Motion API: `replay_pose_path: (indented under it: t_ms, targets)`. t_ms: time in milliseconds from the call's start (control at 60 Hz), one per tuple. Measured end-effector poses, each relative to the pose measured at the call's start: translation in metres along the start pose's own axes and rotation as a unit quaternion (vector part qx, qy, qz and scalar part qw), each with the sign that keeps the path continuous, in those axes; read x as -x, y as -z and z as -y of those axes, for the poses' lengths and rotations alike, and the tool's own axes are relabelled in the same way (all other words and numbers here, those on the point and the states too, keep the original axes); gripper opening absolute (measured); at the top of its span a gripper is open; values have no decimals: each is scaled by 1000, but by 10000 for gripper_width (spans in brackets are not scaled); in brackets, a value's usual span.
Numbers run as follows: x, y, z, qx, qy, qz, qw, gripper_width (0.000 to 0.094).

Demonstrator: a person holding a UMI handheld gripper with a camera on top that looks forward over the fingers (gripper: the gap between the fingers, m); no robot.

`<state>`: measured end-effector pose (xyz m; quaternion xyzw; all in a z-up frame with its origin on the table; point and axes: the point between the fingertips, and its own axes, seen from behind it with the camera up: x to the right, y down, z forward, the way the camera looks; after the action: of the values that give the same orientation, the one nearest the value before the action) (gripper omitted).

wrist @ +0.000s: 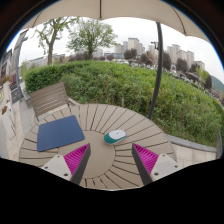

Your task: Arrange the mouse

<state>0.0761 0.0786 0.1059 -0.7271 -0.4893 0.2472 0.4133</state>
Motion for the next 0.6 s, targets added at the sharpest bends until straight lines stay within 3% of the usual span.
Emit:
replay_pose_path:
  t_ms: [433, 600]
  targets:
    - [15, -134, -36, 13, 7, 19, 1000, 852]
    - [11, -169, -26, 18, -3, 22, 1000, 855]
